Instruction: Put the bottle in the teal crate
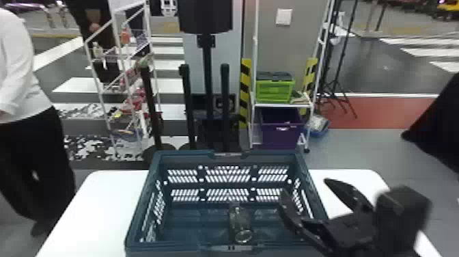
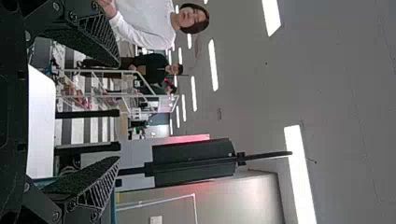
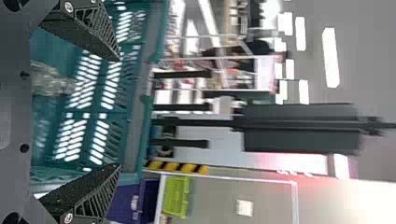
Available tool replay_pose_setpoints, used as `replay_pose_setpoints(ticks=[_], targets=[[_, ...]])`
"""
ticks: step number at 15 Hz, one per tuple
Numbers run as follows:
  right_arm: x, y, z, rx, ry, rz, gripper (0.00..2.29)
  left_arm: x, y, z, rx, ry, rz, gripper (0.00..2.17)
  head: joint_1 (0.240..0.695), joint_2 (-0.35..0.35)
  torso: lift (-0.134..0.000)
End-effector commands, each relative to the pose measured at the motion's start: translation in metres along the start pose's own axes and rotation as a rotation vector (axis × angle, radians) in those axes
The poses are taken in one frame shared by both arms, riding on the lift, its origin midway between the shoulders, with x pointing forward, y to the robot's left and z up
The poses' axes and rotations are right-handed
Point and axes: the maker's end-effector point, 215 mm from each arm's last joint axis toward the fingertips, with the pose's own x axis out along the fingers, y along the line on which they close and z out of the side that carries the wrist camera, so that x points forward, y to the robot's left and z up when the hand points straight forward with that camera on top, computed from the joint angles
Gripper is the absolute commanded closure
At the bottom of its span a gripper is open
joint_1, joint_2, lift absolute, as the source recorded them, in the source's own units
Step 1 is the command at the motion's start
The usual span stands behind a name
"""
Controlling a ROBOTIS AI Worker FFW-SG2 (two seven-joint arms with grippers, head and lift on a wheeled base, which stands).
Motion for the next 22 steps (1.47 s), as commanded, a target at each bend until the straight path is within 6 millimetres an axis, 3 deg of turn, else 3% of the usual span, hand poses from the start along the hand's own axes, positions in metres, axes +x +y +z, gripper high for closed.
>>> replay_pose_setpoints(ticks=[1, 5, 9, 13, 22], targets=[[-0.041, -0.012, 0.012, 0.028, -0.143, -0.04, 0.09, -0.001, 0.0, 0.001, 0.0, -0.003, -0.001, 0.19, 0.499, 0.0, 0.0], [-0.101, -0.02, 0.003, 0.076, -0.283, -0.098, 0.09, -0.001, -0.004, 0.001, -0.006, -0.009, -0.01, 0.19, 0.499, 0.0, 0.0], [-0.136, -0.021, -0.032, 0.107, -0.258, -0.141, 0.09, 0.001, -0.01, 0.005, -0.012, -0.019, -0.019, 0.19, 0.499, 0.0, 0.0], [-0.158, -0.02, -0.064, 0.108, -0.171, -0.163, 0.1, 0.0, -0.011, 0.006, -0.01, -0.016, -0.025, 0.19, 0.499, 0.0, 0.0], [-0.173, -0.026, -0.077, 0.103, -0.135, -0.181, 0.1, 0.001, -0.012, 0.01, -0.011, -0.023, -0.026, 0.19, 0.499, 0.0, 0.0]])
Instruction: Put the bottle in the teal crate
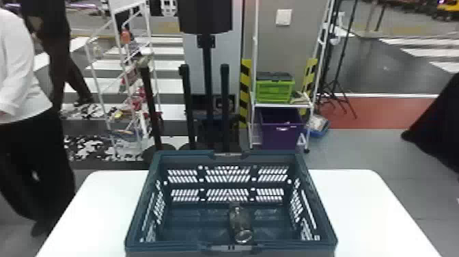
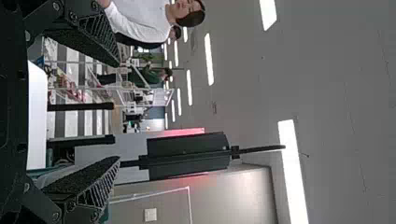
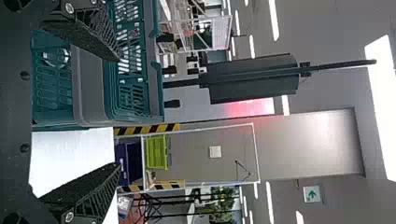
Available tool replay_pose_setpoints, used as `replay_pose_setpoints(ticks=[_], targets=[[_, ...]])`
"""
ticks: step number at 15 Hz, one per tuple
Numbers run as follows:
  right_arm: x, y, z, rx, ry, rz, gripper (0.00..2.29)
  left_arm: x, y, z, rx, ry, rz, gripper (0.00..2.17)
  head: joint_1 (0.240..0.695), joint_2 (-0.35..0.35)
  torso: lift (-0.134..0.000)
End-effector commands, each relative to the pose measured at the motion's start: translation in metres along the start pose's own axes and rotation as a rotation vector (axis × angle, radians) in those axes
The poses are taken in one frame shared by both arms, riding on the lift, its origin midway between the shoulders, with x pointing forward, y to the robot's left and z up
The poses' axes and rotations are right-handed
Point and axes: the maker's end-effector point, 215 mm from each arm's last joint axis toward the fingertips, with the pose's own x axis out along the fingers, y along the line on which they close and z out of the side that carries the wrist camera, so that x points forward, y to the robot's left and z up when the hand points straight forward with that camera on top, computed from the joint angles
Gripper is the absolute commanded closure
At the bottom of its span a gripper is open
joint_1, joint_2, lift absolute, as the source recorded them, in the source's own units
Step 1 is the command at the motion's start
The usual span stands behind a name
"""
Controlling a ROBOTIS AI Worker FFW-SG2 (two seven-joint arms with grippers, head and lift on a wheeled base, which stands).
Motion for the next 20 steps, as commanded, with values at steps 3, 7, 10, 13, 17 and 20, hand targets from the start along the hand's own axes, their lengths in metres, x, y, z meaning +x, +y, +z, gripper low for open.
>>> replay_pose_setpoints(ticks=[3, 7, 10, 13, 17, 20], targets=[[-0.0032, -0.0051, -0.0005, 0.01, -0.005, -0.007, 0.1, -0.0011, 0.0, 0.0008, 0.0, 0.0, -0.001, 0.19, 0.499, 0.0, 0.0], [-0.0046, -0.0053, 0.0019, 0.005, -0.015, -0.006, 0.1, -0.0015, 0.0, 0.0003, 0.001, 0.002, -0.001, 0.19, 0.499, 0.0, 0.0], [-0.0053, -0.0053, -0.0004, 0.006, -0.01, -0.004, 0.1, -0.0022, 0.0002, 0.0011, 0.0, 0.001, 0.002, 0.19, 0.499, 0.0, 0.0], [-0.0053, -0.0044, -0.0004, 0.005, -0.01, 0.0, 0.1, -0.0021, -0.0029, 0.0003, -0.009, 0.003, 0.004, 0.19, 0.499, 0.0, 0.0], [-0.0049, -0.0026, 0.0022, 0.005, -0.015, 0.006, 0.1, -0.0038, -0.006, -0.0005, -0.01, 0.007, 0.007, 0.19, 0.499, 0.0, 0.0], [-0.0047, -0.0029, 0.0021, 0.008, -0.013, 0.005, 0.1, -0.0027, -0.0076, -0.0004, -0.013, 0.006, 0.006, 0.19, 0.499, 0.0, 0.0]])
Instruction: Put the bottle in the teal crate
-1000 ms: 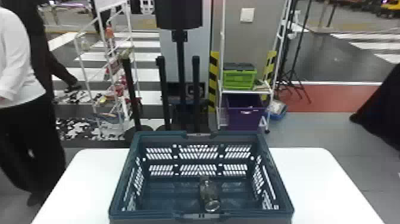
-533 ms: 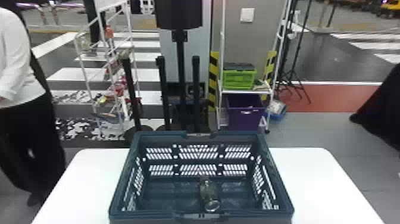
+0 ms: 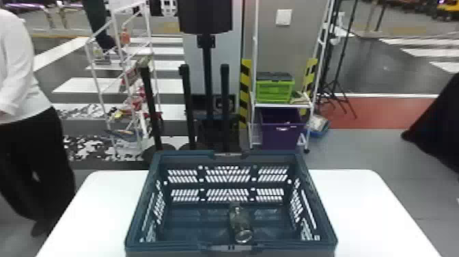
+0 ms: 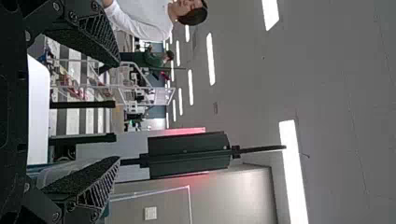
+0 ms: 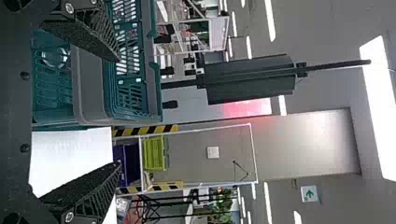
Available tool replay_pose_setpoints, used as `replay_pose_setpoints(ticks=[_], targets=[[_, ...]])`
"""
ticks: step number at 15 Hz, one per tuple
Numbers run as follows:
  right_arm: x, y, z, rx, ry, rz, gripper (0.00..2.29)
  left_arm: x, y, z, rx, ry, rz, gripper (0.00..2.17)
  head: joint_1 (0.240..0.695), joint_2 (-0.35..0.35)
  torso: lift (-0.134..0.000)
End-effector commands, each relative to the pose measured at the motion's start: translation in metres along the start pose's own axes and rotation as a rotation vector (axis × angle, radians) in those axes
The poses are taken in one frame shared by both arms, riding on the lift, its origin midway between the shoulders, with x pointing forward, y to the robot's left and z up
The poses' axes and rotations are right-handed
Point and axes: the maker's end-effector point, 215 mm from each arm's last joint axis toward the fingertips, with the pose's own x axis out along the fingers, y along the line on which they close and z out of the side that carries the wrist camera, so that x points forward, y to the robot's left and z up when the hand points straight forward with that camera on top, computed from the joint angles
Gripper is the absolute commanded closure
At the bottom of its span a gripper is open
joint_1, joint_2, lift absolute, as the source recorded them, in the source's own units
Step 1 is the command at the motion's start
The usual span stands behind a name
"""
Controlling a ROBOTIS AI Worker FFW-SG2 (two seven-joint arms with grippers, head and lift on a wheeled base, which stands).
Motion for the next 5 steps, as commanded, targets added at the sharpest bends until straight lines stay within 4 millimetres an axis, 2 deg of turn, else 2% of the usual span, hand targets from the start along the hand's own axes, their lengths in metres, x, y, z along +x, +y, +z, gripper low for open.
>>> replay_pose_setpoints(ticks=[1, 5], targets=[[0.0001, 0.0005, 0.0005, 0.003, -0.001, -0.001, 0.1, 0.003, -0.0004, -0.0018, 0.001, 0.004, -0.003, 0.19, 0.499, 0.0, 0.0], [0.0011, 0.0017, 0.0011, 0.009, -0.004, -0.005, 0.1, 0.0103, 0.001, -0.0054, 0.007, 0.018, -0.012, 0.19, 0.499, 0.0, 0.0]])
